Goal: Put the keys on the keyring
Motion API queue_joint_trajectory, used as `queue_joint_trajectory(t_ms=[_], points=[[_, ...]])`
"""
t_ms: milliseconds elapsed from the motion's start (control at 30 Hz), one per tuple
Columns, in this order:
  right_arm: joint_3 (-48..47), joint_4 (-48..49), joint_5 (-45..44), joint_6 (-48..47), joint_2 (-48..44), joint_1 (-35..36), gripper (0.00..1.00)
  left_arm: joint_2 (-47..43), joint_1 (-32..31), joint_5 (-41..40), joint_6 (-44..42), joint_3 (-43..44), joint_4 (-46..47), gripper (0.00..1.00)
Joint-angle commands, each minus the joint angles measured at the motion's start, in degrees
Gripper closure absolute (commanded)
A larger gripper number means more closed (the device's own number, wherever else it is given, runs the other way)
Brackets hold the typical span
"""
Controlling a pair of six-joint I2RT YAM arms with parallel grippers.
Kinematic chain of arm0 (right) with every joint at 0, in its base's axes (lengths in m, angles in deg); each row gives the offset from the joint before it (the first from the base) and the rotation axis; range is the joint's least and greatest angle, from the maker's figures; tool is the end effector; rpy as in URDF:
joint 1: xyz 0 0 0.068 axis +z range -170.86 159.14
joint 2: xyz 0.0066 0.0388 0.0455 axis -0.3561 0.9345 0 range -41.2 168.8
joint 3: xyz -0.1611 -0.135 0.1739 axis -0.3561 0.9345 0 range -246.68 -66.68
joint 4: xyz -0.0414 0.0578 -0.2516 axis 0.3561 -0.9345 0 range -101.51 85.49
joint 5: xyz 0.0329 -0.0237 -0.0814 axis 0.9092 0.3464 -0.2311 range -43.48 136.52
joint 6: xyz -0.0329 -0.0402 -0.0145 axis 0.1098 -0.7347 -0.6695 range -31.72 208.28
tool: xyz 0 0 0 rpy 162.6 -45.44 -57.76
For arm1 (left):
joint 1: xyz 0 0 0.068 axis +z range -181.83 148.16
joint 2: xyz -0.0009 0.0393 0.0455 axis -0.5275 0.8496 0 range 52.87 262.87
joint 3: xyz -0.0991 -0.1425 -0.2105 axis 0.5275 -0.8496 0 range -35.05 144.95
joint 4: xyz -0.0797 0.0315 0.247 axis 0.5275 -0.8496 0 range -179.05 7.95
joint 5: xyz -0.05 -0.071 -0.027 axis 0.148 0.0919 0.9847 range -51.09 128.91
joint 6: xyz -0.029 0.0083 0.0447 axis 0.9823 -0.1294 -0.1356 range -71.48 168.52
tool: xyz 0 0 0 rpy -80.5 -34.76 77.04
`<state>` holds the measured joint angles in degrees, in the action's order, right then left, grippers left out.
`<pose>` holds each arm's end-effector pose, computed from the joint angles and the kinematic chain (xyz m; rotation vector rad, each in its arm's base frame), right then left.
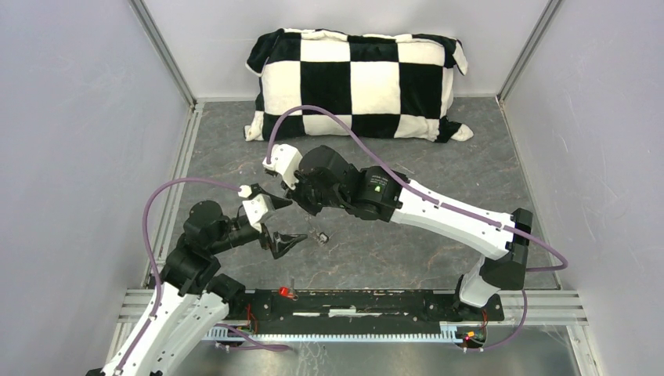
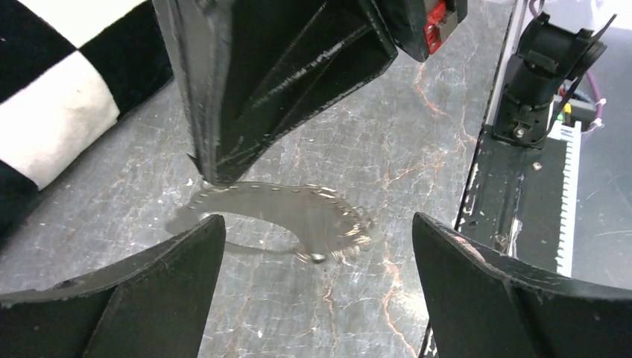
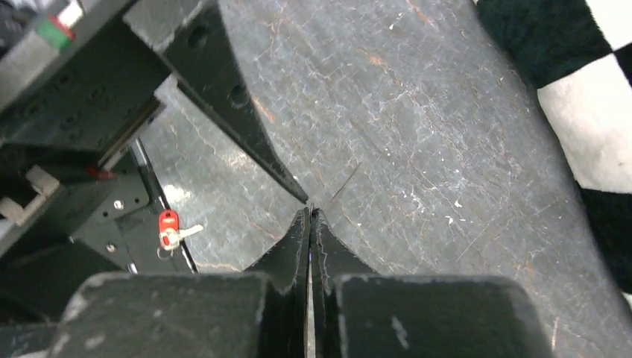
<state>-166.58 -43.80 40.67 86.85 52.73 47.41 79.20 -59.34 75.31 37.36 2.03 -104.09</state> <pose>0.1393 0.3396 0.4019 -1.2088 1.8421 0.5605 0.0909 -0.0712 0.3152 1.0130 1.4781 -0.7646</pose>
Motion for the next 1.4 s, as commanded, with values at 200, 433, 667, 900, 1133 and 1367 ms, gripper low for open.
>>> queue_joint_trajectory(t_ms=[200, 433, 667, 900, 1133, 1367], points=[[6.69, 17.91, -7.53, 12.09, -3.41, 1.81, 1.0, 0.1, -0.29, -0.21, 11.72, -5.47, 14.46, 0.0], [8.73, 18.89, -8.99, 13.82, -4.63, 2.4, 1.0, -1.59, -0.27, -8.47, -1.8, -7.36, 12.08, 0.02], [9.75, 17.89, -9.23, 14.37, -5.89, 2.4, 1.0, -2.53, -0.27, -10.38, -9.78, -7.13, 8.81, 0.42], [12.68, 18.18, -8.33, 15.06, -8.08, 2.33, 1.0, -2.48, -0.27, -15.08, -12.9, -6.42, 6.13, 0.52], [12.96, 14.83, -5.91, 15.94, -8.65, 1.71, 1.0, -4.61, -0.27, -14.29, -19.21, -6.21, 4.01, 0.81], [12.87, 12.53, -0.67, 18.14, -8.5, -0.54, 1.0, -3.98, -0.27, -6.77, -22.74, -5.82, 2.09, 0.97]])
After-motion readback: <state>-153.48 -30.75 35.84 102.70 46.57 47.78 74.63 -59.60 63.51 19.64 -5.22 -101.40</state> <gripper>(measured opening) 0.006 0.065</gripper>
